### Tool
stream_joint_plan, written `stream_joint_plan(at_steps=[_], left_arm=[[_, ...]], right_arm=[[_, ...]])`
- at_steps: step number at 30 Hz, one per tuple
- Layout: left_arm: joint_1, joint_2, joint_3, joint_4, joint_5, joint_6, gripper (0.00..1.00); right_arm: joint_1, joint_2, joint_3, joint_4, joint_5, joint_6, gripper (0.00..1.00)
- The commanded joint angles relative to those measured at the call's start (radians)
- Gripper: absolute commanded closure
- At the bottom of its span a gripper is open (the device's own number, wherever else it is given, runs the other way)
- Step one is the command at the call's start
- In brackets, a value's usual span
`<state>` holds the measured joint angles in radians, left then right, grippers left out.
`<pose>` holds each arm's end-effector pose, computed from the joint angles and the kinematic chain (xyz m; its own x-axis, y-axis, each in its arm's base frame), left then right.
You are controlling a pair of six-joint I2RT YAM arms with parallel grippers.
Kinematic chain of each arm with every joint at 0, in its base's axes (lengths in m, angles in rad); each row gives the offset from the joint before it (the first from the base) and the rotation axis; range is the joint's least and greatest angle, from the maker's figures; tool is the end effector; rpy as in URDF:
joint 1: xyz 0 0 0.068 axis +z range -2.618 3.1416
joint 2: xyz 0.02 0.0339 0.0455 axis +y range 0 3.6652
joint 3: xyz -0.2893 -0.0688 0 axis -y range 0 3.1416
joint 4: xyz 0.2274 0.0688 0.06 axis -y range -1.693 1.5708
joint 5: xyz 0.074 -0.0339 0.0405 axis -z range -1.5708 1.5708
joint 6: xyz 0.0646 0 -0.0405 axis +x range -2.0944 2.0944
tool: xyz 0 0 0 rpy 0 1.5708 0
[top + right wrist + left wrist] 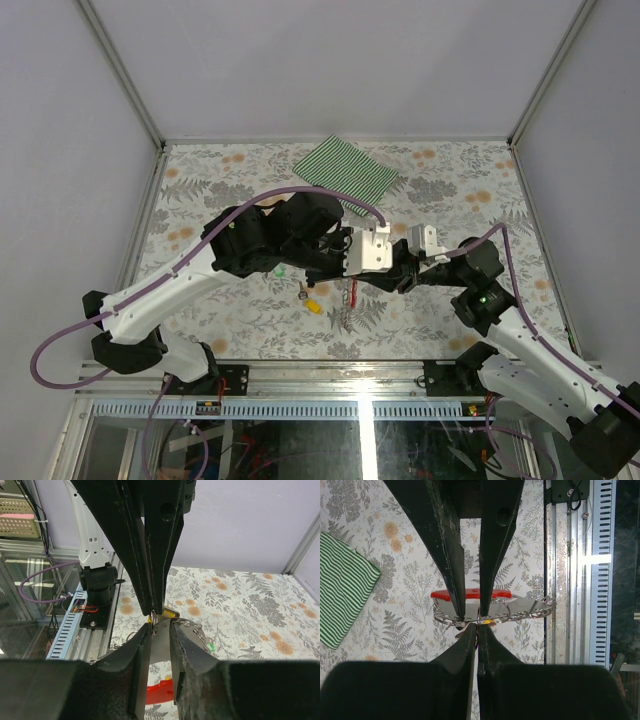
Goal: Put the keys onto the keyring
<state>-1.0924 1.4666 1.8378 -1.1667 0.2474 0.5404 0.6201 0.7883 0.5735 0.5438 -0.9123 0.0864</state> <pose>0.1129 -0.2520 0.4420 0.2015 0.6950 -0.6902 0.9749 -0.0739 0.2101 0.0992 0.1336 0.3655 0.1787 0.1925 -0.9649 -0.9838 0.0466 -0.1729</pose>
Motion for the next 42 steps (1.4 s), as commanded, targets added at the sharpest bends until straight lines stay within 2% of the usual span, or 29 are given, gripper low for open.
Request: stream_joint_plan(at_steps=[1,7,13,18,21,26,29,42], left_arm=[[-0.011,-0.010,0.010,0.030,0.014,0.021,1.00],[-0.018,-0.006,0.016,0.031,0.007,0.022,1.00],[-0.019,-0.002,0.017,0.031,0.004,0.021,1.00],[-0.021,-0.003,0.014,0.032,0.001,0.022,1.00],[-0.020,-0.021,0.001,0.056,-0.002,0.016,0.99],[-0.020,-0.123,-0.100,0.194,0.015,-0.022,0.84],[-0.021,-0.199,-0.191,0.306,0.047,-0.056,0.79],[-0.021,-0.451,-0.471,0.700,0.061,-0.173,0.68]], right_arm=[[0.013,0.010,0.055,0.050,-0.038,-0.002,0.76],[0.029,0.028,0.064,0.048,-0.055,-0.001,0.82],[0.042,0.027,0.067,0.059,-0.054,-0.001,0.80],[0.048,0.021,0.069,0.063,-0.051,0.005,0.99],[0.050,0.012,0.067,0.080,-0.044,0.022,1.00],[0.050,-0.015,0.082,0.083,-0.043,0.045,1.00],[0.050,-0.033,0.090,0.074,-0.044,0.053,1.00],[0.051,-0.032,0.160,0.050,-0.079,0.074,1.00]])
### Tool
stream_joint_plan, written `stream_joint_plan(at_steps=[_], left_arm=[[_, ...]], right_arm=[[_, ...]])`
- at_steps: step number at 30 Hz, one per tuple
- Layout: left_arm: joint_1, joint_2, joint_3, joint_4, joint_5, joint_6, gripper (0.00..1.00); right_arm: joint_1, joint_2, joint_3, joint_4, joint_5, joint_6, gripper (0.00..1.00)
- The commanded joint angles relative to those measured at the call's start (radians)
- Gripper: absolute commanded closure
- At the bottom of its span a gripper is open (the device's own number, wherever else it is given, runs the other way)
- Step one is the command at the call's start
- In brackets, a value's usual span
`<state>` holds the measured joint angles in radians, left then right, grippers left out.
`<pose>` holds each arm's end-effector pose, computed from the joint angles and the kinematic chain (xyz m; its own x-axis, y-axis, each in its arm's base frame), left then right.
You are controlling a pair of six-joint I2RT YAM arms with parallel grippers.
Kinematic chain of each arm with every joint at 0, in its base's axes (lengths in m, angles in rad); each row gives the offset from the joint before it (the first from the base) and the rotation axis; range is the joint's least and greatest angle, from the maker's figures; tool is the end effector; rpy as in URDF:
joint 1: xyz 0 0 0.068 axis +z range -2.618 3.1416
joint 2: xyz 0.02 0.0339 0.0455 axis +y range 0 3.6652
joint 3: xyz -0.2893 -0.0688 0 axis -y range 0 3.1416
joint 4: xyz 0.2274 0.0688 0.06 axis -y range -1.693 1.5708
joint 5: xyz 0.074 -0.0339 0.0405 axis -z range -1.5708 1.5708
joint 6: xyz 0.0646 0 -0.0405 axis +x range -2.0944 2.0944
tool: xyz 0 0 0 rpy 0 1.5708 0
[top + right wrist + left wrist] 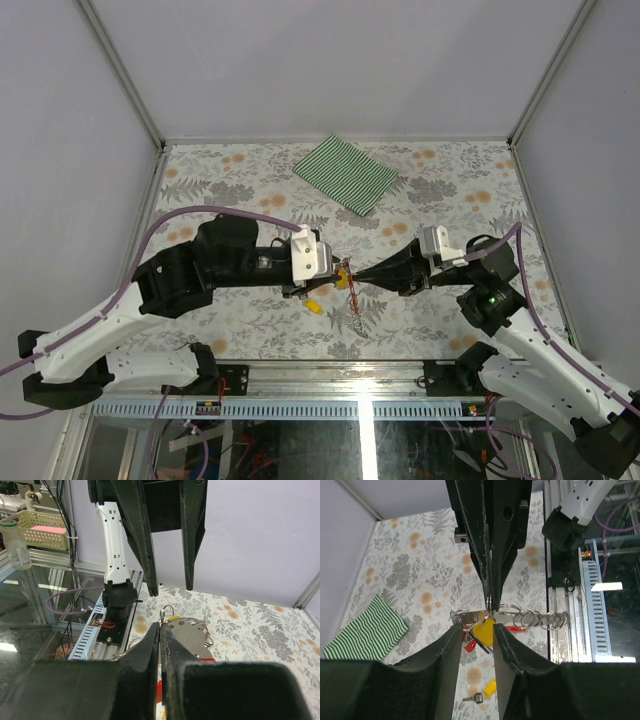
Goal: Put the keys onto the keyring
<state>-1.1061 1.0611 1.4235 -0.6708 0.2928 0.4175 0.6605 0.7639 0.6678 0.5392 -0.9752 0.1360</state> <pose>0.0728 -0.1868 0.4615 0.2727 0.3223 -0.9065 0.9502 0.0575 0.3063 0.0799 0.1298 0.3988 0.2087 0.2585 -0.9432 -0.9720 -0.0513 -0.2292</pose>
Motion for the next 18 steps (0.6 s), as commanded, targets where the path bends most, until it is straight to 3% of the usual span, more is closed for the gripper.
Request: stream_joint_plan(at_steps=[1,8,18], left_arm=[[-0.007,-0.054,-0.069,0.219,0.018,-0.051,0.66],[-0.007,-0.046,-0.076,0.195,0.057,-0.023,0.62],[-0.007,-0.006,-0.031,0.122,0.067,0.021,0.65]], right_arm=[[0.010,-0.005,0.070,0.056,-0.018,0.028,1.00],[0.011,-0.001,0.089,0.054,-0.038,0.046,1.00],[0.011,-0.005,0.100,0.048,-0.052,0.049,1.00]])
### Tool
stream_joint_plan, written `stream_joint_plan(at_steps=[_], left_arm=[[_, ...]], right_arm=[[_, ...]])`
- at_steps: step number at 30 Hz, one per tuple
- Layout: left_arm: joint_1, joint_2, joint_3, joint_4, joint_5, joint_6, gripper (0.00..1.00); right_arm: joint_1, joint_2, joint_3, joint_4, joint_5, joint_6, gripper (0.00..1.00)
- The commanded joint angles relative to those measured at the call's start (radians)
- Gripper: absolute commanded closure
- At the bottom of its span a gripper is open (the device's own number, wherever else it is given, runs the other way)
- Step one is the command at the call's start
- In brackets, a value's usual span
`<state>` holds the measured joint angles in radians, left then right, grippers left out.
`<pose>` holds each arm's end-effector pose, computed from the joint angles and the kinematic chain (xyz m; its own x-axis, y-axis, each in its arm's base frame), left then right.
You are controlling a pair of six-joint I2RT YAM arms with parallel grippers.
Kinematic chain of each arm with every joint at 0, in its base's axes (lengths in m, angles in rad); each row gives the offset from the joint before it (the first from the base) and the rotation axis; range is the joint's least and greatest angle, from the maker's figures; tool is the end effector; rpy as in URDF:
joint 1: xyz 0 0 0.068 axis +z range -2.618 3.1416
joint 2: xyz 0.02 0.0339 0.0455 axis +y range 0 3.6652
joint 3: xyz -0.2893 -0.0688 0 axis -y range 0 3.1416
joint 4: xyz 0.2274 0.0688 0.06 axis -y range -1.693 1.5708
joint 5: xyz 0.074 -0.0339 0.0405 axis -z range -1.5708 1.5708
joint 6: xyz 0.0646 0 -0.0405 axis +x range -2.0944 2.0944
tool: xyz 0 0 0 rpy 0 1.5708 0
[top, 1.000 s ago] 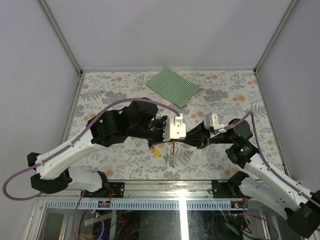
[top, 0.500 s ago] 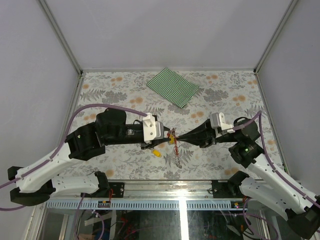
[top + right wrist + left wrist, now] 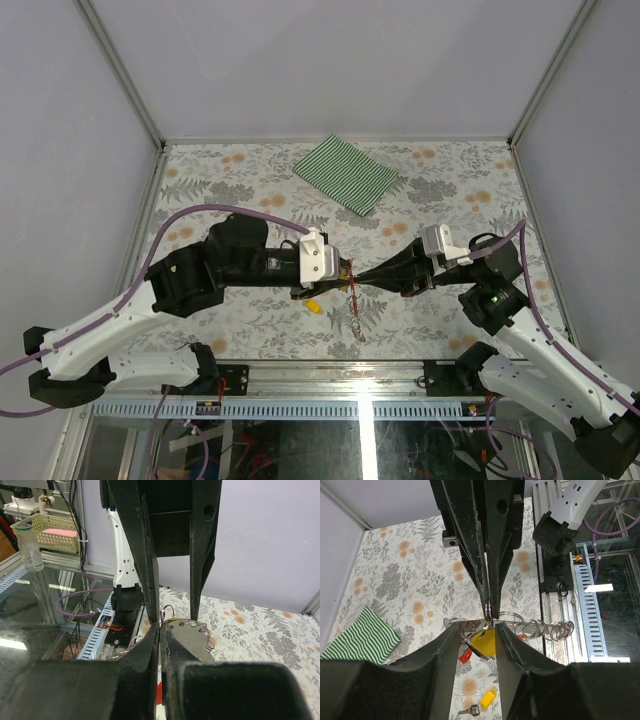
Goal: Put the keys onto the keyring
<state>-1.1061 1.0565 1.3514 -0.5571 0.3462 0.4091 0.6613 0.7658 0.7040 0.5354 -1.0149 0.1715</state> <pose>0.0736 -0.1958 0.4539 0.2863 0.2638 -0.9211 0.9525 0.0258 0.3035 0.0755 0.1283 0.4092 0.1975 0.2678 -0.9430 -0.9686 -0.0949 -0.2299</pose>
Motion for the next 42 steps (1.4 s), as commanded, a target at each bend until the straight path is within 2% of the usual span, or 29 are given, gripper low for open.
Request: stream_joint_plan(at_steps=[1,10,19,22,36,42], left_arm=[[-0.007,-0.002,0.041,0.008,0.011,0.031,0.66],[-0.007,-0.004,0.058,-0.025,0.021,0.045,0.74],[-0.006,-0.003,0.062,-0.027,0.027,0.049,0.96],[-0.007,-0.001,0.062,-0.027,0.024,0.049,1.00],[-0.007,-0.026,0.031,-0.003,0.013,0.033,1.00],[-0.006,-0.034,-0.009,0.066,0.021,0.002,1.00]], right_arm=[[0.010,-0.008,0.065,0.047,-0.014,0.011,1.00],[0.011,-0.016,0.088,-0.007,-0.014,-0.017,1.00],[0.011,-0.021,0.097,-0.013,-0.013,-0.013,1.00],[0.010,-0.025,0.097,0.005,-0.006,0.008,1.00],[0.010,-0.040,0.096,0.137,0.108,0.185,1.00],[0.010,-0.024,0.078,0.197,0.158,0.220,1.00]])
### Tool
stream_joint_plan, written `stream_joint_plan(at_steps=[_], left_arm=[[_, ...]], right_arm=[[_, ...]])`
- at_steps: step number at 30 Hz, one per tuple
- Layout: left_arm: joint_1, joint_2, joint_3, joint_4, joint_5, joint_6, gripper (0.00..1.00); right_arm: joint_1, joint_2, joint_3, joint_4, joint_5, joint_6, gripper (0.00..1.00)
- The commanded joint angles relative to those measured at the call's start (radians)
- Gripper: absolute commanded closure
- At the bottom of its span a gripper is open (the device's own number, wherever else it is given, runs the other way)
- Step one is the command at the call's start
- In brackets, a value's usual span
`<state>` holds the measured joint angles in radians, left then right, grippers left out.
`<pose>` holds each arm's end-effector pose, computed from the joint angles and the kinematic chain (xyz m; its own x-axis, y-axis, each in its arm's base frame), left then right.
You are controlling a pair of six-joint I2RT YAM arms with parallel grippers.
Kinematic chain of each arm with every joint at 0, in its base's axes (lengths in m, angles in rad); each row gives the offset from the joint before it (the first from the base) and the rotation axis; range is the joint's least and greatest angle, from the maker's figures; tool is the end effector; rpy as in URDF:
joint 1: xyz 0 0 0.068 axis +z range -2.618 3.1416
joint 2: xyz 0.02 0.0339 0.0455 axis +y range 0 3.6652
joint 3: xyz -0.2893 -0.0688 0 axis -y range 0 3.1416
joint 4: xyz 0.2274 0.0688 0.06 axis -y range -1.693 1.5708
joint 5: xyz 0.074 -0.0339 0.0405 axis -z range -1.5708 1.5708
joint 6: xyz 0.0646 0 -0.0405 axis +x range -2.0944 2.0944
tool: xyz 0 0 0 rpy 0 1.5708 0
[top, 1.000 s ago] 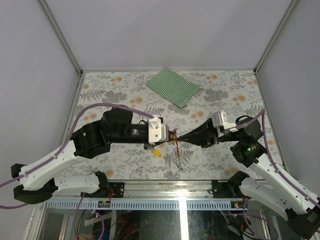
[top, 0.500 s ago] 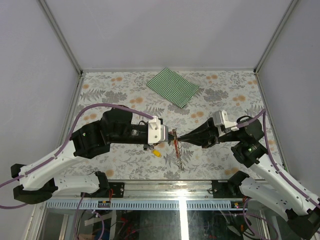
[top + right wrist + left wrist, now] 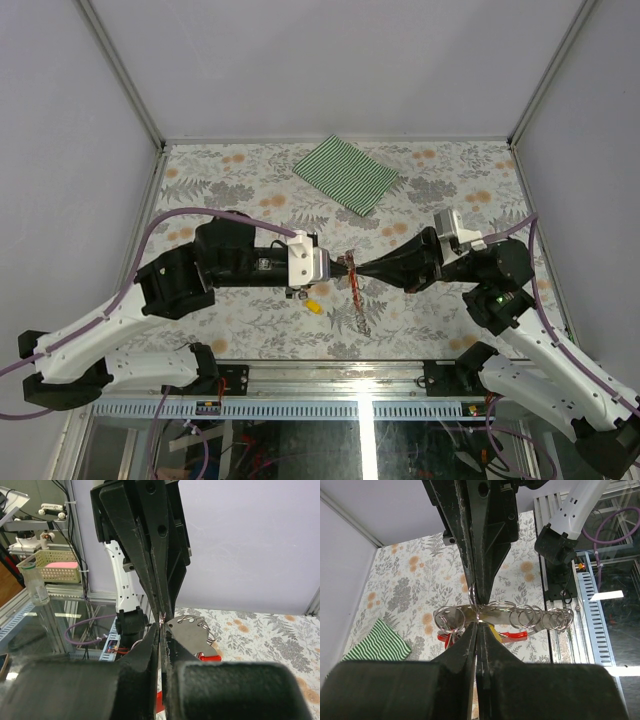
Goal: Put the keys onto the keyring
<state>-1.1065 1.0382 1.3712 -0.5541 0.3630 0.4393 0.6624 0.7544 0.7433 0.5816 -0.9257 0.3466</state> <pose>0.0688 -0.1887 0.4643 0.3326 0.2238 -0.9161 0.9387 0.0151 0.3445 0.0725 0.1220 0.4300 0.0948 0.3329 -0.9382 -0.9912 -0.0559 -0.1200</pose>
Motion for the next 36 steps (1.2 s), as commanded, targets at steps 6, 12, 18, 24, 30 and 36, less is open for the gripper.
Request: stream_joint_plan(at_steps=[6,12,18,24,30,36], left_arm=[[-0.007,-0.024,-0.068,0.143,-0.007,-0.049,1.00],[-0.007,-0.059,-0.116,0.278,-0.027,-0.103,0.93],[-0.007,-0.147,-0.195,0.442,-0.091,-0.165,0.77],[-0.006,-0.198,-0.286,0.628,-0.078,-0.240,0.72],[-0.007,-0.169,-0.287,0.659,-0.012,-0.259,0.67],[-0.007,-0.144,-0.273,0.643,0.025,-0.247,0.65]], right_arm=[[0.009,0.016,0.015,0.317,0.148,0.137,1.00],[0.009,0.046,-0.013,0.446,0.153,0.188,1.00],[0.009,0.025,-0.004,0.352,0.098,0.094,1.00],[0.009,0.020,-0.005,0.343,0.065,0.077,1.00],[0.009,0.017,0.007,0.320,0.045,0.051,1.00],[0.009,0.009,0.016,0.307,0.022,0.045,1.00]])
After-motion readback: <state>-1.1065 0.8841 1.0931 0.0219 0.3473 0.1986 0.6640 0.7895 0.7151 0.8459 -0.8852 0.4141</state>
